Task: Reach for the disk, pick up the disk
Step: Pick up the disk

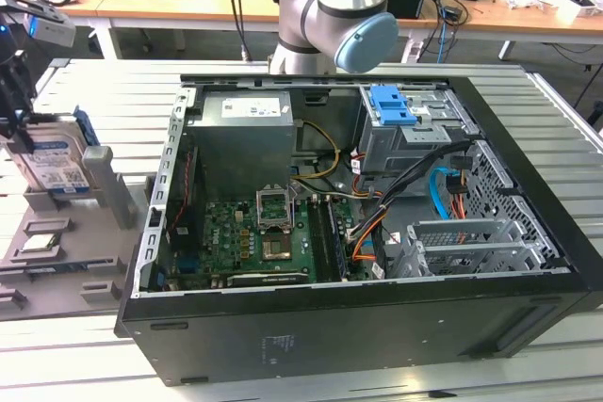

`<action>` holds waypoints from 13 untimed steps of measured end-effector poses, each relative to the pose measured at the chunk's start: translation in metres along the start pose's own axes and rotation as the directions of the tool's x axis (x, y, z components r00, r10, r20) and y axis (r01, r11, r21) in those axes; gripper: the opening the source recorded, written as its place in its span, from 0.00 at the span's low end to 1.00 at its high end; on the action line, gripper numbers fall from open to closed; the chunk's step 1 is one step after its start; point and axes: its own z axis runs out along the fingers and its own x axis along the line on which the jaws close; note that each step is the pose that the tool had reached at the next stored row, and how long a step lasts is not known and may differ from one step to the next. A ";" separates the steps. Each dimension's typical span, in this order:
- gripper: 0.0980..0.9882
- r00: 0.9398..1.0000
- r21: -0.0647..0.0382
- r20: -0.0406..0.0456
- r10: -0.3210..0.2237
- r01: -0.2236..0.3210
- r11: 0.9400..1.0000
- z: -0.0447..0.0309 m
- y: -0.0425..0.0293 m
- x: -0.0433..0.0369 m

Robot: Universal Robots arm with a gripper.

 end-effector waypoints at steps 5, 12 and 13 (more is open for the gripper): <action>0.30 1.000 0.000 0.000 0.000 0.000 1.000 -0.0083 0.0001 0.0000; 0.30 1.000 0.000 0.000 0.000 0.000 1.000 -0.0203 0.0004 0.0001; 0.30 1.000 0.000 0.000 0.000 0.000 1.000 -0.0228 0.0005 0.0001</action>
